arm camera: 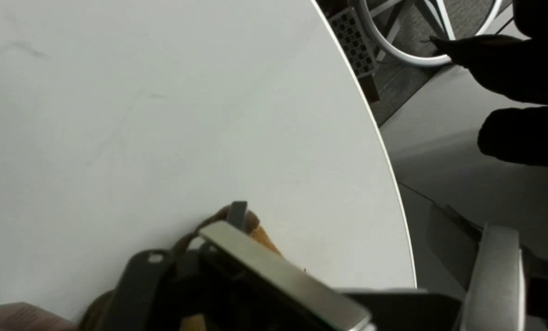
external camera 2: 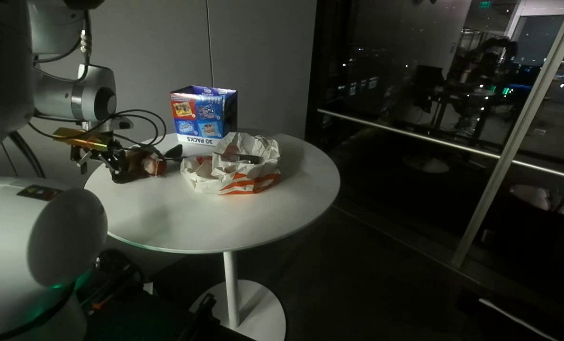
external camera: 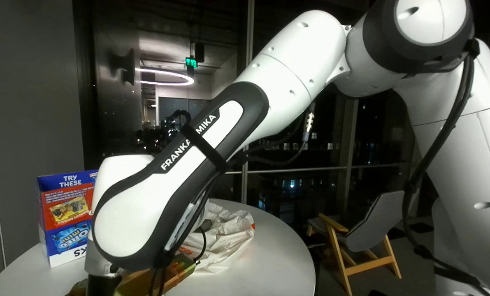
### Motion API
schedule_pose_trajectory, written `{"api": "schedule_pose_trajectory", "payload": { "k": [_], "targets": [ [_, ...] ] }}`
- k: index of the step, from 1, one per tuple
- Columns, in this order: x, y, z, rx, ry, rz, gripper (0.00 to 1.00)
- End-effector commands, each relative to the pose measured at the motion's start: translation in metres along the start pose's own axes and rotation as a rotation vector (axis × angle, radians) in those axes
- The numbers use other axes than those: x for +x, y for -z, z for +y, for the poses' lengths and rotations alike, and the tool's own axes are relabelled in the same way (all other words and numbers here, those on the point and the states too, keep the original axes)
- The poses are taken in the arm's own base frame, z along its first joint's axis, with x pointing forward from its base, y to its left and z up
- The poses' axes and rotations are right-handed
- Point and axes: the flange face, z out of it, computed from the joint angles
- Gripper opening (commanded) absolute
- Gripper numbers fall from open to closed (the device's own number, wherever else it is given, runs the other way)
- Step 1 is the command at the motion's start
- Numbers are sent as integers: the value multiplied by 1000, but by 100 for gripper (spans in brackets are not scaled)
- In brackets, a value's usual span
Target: Put the eraser, moose and radish in the plastic bag then pull up the plastic.
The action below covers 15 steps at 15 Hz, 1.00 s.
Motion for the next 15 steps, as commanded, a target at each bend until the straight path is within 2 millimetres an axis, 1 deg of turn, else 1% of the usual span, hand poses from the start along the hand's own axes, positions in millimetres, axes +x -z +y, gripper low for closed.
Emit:
{"api": "schedule_pose_trajectory", "payload": {
  "k": [1,3,6,9,11,13,15],
  "targets": [
    [0,-2,-6,-40,97,89,100],
    [-4,5,-14,-79,128,103,100],
    [-13,24,-28,-139,177,94,100],
    [-25,43,-38,-215,237,47,100],
    [-25,52,-42,-269,277,90,100],
    [-19,51,-44,-302,309,134,100],
    [-14,43,-40,-323,313,156,100]
  ]
}}
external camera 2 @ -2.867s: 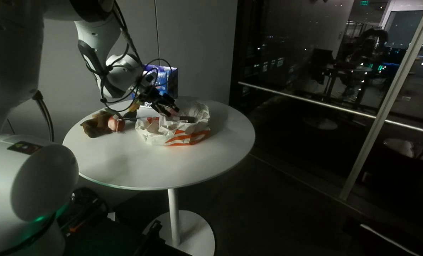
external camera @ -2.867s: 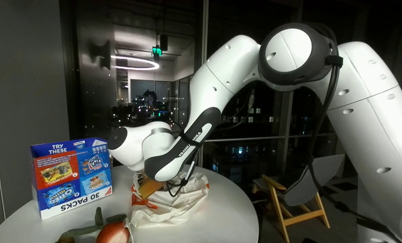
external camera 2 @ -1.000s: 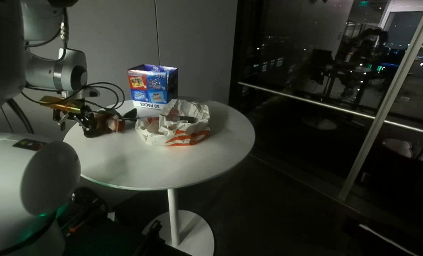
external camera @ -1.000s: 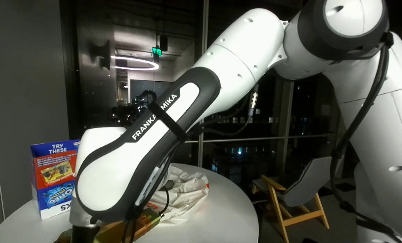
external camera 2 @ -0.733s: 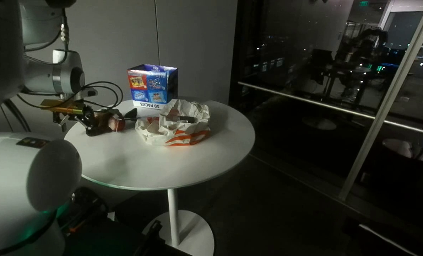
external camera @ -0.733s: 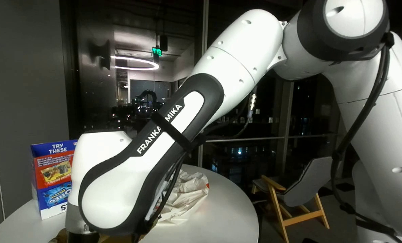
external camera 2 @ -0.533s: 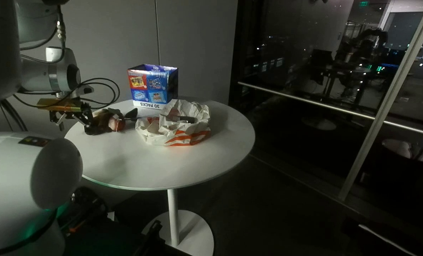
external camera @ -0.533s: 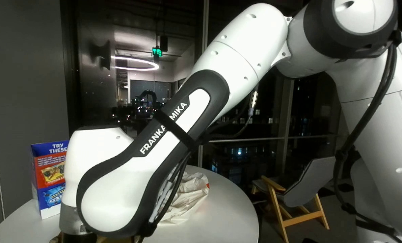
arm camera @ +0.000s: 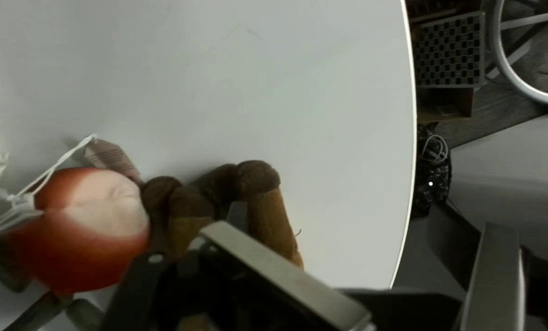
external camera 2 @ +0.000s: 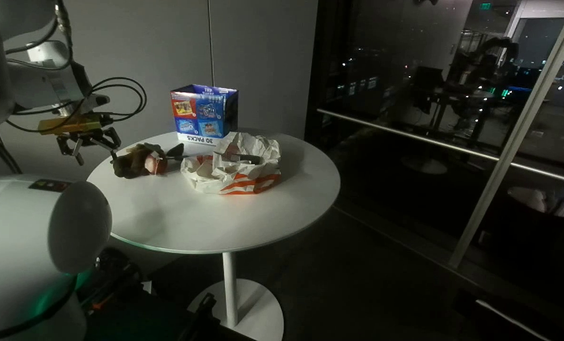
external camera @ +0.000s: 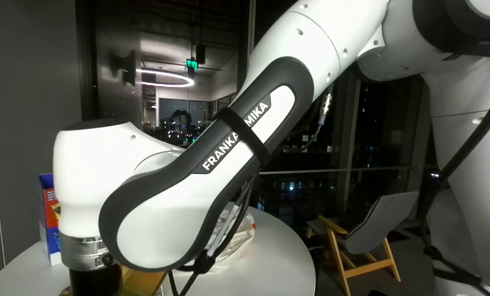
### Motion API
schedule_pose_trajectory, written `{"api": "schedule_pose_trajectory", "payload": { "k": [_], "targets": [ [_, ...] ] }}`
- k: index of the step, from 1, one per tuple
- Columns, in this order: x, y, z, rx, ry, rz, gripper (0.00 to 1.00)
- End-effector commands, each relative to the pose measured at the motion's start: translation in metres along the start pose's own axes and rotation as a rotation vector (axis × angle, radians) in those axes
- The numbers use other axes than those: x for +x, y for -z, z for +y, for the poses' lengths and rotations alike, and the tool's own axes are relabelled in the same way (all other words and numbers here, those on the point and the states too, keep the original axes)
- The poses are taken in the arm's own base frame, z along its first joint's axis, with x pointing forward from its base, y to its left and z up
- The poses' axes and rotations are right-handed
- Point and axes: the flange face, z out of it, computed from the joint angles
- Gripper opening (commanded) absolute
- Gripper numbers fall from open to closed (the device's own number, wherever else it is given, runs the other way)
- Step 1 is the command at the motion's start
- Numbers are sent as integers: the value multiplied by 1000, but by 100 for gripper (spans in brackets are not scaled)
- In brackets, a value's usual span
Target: Put the eraser, moose and radish in the plastic bag then pull up the plastic.
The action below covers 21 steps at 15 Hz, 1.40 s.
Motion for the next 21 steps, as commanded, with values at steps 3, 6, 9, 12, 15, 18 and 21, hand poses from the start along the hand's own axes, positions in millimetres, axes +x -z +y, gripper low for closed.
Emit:
{"api": "schedule_pose_trajectory", "payload": {
  "k": [3,6,9,12,15,18,21],
  "targets": [
    [7,-22,10,-69,6,64,100],
    [10,-42,17,-68,4,71,100],
    [11,-59,25,-79,14,86,99],
    [10,-67,32,-81,9,98,68],
    [10,-66,34,-80,-2,107,46],
    [10,-63,33,-83,-8,117,24],
    [9,-58,32,-83,-19,122,7]
  ]
}}
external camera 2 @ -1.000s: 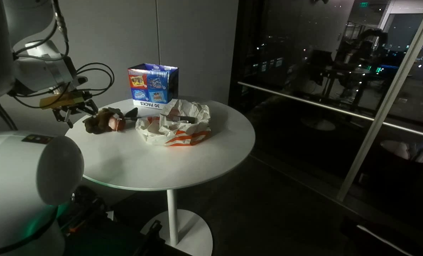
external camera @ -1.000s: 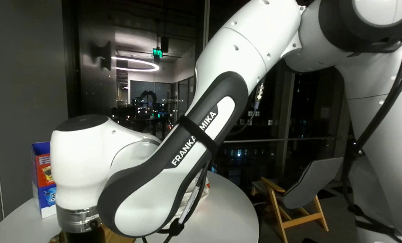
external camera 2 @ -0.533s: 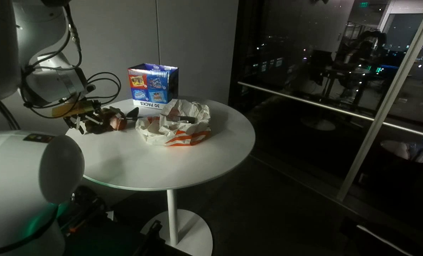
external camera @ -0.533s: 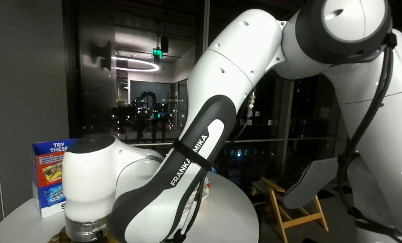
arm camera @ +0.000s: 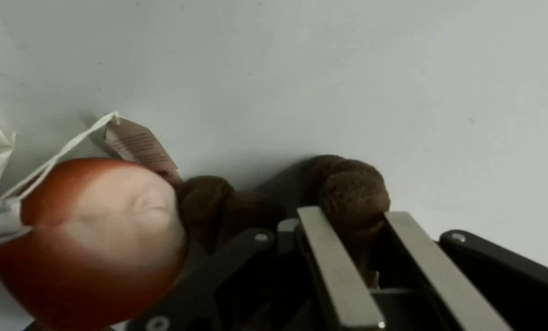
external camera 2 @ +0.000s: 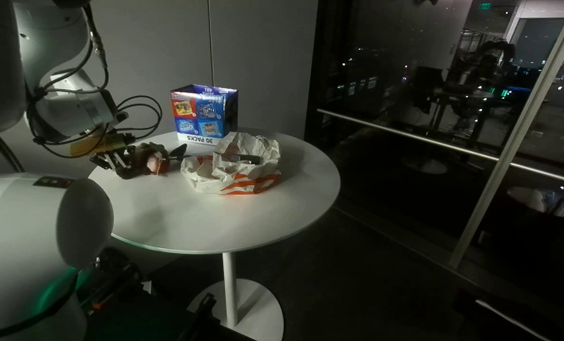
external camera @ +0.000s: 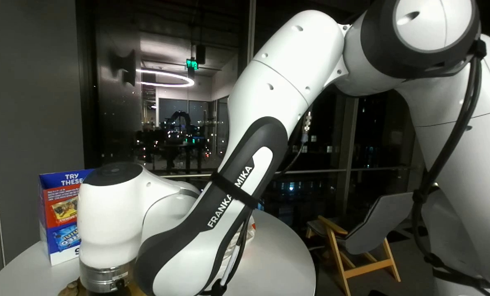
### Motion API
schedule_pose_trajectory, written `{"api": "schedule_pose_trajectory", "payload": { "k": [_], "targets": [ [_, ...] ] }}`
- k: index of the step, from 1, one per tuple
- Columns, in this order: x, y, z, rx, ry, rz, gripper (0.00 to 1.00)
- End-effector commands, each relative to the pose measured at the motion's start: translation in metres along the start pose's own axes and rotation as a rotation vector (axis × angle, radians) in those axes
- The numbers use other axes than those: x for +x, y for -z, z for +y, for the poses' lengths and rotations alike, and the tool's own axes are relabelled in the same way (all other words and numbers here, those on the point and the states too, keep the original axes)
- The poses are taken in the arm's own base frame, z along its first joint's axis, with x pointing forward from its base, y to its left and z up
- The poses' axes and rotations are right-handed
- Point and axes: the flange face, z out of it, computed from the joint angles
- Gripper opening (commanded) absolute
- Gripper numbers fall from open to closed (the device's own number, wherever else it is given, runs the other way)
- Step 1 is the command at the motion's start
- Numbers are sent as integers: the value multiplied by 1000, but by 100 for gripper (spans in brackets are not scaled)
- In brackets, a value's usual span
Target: Put the eraser, moose and radish in the plastic bag then pull up the plastic.
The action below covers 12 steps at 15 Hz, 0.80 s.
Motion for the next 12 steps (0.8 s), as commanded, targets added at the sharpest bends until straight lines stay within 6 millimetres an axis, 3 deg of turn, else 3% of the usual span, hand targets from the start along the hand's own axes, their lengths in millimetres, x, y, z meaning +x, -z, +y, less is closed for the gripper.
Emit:
{"api": "schedule_pose_trajectory", "payload": {
  "k": [1,4,8,12],
  "targets": [
    [2,12,0,-4,-26,29,11],
    [4,32,1,4,-38,59,11],
    [13,93,14,-23,-81,196,12],
    [22,148,54,-136,-226,305,12]
  ]
}}
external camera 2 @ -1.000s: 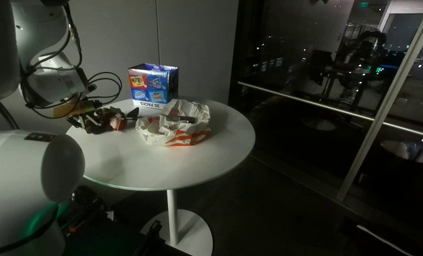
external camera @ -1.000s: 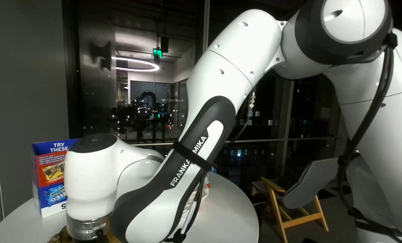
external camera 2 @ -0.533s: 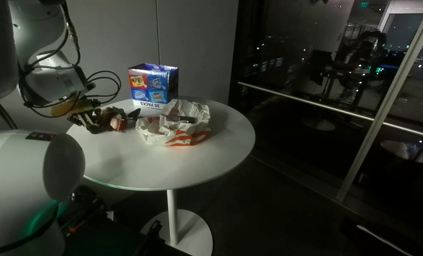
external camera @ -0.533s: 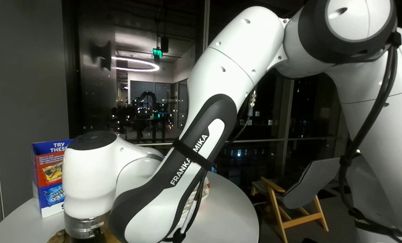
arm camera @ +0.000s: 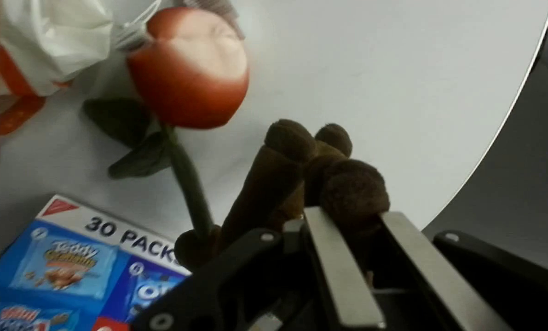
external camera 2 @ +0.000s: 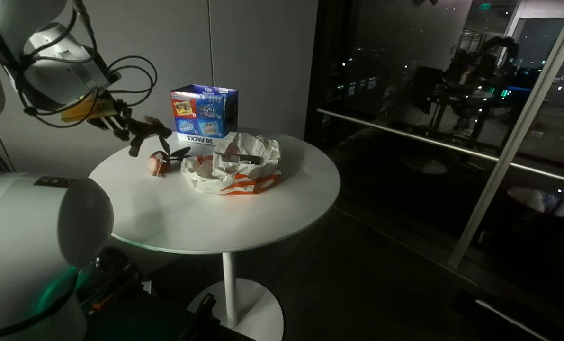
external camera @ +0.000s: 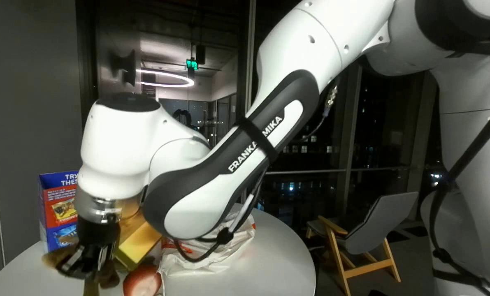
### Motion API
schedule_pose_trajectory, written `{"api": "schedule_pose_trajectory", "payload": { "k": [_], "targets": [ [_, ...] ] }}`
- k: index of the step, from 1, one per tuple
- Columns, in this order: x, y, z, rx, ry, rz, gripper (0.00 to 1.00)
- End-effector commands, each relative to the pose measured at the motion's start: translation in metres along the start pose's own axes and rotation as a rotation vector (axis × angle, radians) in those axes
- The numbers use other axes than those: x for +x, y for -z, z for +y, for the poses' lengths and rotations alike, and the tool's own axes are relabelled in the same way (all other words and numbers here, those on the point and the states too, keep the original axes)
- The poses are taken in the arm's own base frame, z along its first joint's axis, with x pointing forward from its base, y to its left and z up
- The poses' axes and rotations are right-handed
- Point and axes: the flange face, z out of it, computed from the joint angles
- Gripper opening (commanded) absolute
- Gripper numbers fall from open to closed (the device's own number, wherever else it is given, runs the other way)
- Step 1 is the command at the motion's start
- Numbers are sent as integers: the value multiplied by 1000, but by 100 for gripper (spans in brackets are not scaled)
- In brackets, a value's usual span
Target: Put the eraser, moose and radish in the plastic bag then pull up the plastic.
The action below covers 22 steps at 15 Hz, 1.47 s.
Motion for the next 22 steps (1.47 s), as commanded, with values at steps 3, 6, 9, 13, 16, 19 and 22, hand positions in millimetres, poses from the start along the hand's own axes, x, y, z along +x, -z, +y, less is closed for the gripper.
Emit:
{"api": "schedule_pose_trajectory", "payload": {
  "k": [3,6,9,13,16,19,22],
  "targets": [
    [11,52,71,-205,-200,106,12],
    [4,55,109,-328,-314,125,12],
    [-8,52,144,-463,-415,130,12],
    [-26,41,182,-616,-554,75,12],
    [-38,17,195,-623,-596,4,12],
    [-47,-5,203,-613,-623,-33,12],
    [-54,-29,210,-635,-601,-56,12]
  ]
}}
